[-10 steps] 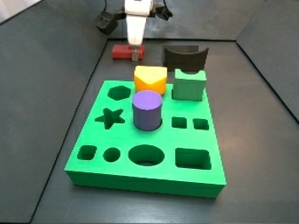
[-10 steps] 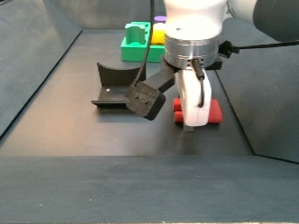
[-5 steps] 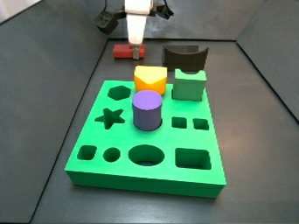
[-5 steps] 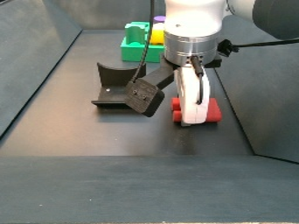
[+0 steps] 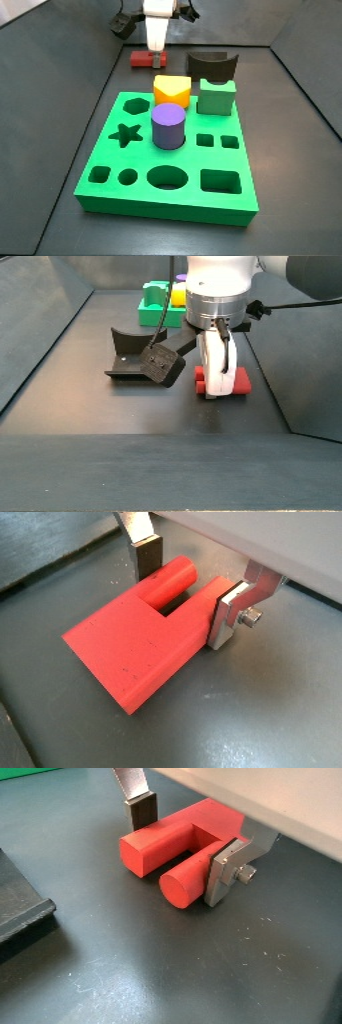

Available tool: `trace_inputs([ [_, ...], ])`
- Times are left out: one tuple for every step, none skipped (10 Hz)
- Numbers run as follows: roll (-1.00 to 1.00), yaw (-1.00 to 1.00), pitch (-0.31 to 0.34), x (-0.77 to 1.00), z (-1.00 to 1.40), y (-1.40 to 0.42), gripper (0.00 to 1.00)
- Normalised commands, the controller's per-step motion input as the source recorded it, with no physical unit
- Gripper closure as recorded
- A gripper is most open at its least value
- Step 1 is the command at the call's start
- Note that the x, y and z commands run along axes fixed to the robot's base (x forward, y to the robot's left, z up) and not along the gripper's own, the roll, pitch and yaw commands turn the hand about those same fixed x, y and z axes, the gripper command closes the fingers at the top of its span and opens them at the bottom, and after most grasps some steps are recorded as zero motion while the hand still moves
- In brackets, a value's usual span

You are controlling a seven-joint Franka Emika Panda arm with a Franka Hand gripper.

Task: Pick up the square-circle object. Move up. Place the square-circle object on the fixture. Regrasp the square-circle object. Rotate the square-circle object. Move to above the board. Insert the square-circle object.
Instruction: Pick up the square-circle object, then move up, then place the square-circle object on the fixture.

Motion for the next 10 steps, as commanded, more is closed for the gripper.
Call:
trace_inputs([
  [0.00,0.00,0.000,0.00,0.00,0.00,1.00],
  [0.00,0.00,0.000,0.00,0.00,0.00,1.00],
  [0.00,0.00,0.000,0.00,0.83,0.00,1.00],
  [0.01,-0.01,0.038,-0.03,0.74,0.05,1.00],
  [0.01,-0.01,0.045,-0.04,0.60,0.03,1.00],
  [0.02,-0.02,0.045,-0.03,0.45,0.02,1.00],
  [0.03,-0.02,0.053,-0.03,0.29,0.01,1.00],
  [0.00,0.00,0.000,0.00,1.00,0.00,1.00],
  [0.00,0.00,0.013,0.01,1.00,0.00,1.00],
  [0.00,0.00,0.029,0.00,1.00,0.00,1.00],
])
